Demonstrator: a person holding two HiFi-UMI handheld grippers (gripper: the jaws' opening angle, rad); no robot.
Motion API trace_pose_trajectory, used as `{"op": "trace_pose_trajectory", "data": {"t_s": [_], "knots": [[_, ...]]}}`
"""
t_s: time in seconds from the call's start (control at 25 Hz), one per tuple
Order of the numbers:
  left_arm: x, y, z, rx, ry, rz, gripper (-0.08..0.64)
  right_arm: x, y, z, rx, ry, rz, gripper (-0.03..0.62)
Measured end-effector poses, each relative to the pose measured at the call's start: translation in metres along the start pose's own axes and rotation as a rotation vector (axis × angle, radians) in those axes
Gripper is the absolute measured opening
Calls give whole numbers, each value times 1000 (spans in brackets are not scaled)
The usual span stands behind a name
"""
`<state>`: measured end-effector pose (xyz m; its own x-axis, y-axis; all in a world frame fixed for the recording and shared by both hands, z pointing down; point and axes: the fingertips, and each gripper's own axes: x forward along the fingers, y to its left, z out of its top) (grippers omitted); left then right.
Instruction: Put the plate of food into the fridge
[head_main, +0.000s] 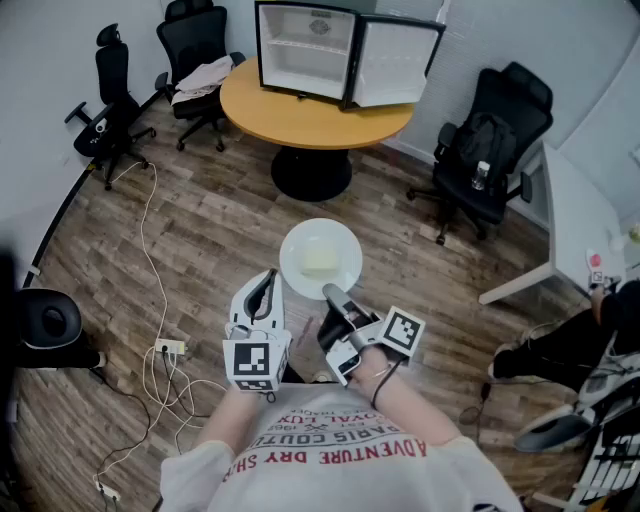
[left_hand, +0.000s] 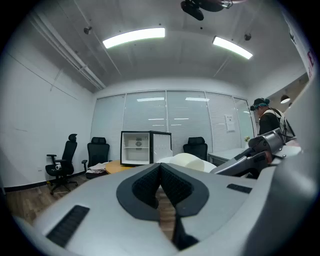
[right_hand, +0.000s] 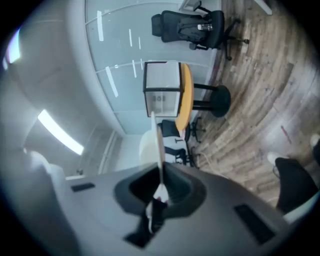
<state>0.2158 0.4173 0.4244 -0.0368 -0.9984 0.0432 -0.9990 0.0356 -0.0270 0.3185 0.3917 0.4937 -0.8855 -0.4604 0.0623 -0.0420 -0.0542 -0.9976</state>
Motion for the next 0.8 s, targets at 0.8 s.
{"op": "trace_pose_trajectory", "data": {"t_s": [0.8], "knots": [[31,35,-28,-42,64,-25,26,47,-13,3,22,18,-56,37]]}}
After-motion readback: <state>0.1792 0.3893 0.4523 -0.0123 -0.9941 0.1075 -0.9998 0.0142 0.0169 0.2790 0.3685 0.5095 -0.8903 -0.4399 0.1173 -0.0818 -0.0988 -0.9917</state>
